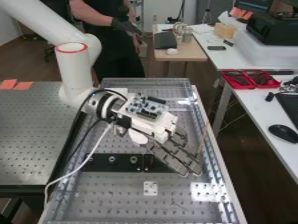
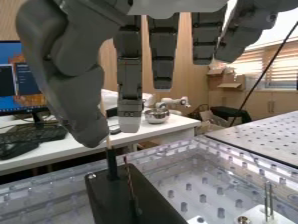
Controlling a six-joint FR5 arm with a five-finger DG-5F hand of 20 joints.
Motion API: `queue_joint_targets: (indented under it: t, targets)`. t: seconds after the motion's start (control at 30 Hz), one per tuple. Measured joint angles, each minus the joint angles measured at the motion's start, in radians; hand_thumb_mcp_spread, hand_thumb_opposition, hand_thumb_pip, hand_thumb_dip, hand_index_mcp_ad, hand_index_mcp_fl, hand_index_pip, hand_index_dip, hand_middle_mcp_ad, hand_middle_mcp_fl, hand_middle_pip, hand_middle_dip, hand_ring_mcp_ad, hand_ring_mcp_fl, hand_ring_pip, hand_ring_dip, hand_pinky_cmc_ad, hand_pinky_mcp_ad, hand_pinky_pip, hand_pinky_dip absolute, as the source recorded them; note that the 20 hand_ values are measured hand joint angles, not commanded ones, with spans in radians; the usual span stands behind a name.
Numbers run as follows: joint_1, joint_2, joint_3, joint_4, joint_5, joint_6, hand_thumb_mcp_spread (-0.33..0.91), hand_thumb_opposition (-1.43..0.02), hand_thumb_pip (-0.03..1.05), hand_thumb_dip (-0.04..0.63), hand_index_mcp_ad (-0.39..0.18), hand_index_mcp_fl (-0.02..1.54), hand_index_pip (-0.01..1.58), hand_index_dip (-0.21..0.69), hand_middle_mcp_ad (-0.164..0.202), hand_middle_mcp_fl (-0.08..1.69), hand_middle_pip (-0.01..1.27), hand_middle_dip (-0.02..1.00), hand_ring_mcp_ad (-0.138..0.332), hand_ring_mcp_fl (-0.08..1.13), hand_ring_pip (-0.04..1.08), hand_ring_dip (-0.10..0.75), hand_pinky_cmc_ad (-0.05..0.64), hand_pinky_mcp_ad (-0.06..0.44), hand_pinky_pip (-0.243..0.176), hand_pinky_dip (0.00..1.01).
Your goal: Grab the drill bit and place it in the clear container
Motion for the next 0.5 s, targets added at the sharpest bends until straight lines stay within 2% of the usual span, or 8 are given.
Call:
queue_joint_targets:
  t: [0.13, 0.23, 0.33, 0.37, 0.5]
  targets:
    - [0.000, -0.012, 0.010, -0.010, 0.005, -0.011, 0.46, -0.84, 0.60, 0.258, -0.024, 0.27, 1.20, 0.398, 0.091, 0.32, 0.11, 0.22, 0.215, 0.06, 0.11, 0.017, 0.260, 0.180, -0.075, 0.14]
    - [0.000, -0.020, 0.016, -0.017, 0.005, -0.016, 0.46, -0.84, 0.58, 0.258, -0.024, 0.26, 1.23, 0.429, 0.075, 0.32, 0.10, 0.22, 0.216, 0.06, 0.10, 0.019, 0.260, 0.180, -0.075, 0.14]
    - [-0.001, -0.027, 0.023, -0.028, 0.003, -0.021, 0.47, -0.84, 0.57, 0.255, -0.024, 0.23, 1.27, 0.445, 0.077, 0.32, 0.11, 0.23, 0.220, 0.06, 0.10, 0.021, 0.265, 0.185, -0.075, 0.14]
    - [-0.002, -0.030, 0.026, -0.034, 0.002, -0.027, 0.49, -0.84, 0.57, 0.258, -0.024, 0.23, 1.28, 0.445, 0.077, 0.32, 0.11, 0.23, 0.204, 0.06, 0.11, 0.021, 0.262, 0.166, -0.075, 0.14]
    - [-0.004, -0.036, 0.031, -0.037, -0.005, -0.042, 0.49, -0.83, 0.56, 0.258, -0.037, 0.23, 1.30, 0.454, 0.065, 0.32, 0.11, 0.24, 0.190, 0.06, 0.10, 0.021, 0.283, 0.168, -0.075, 0.14]
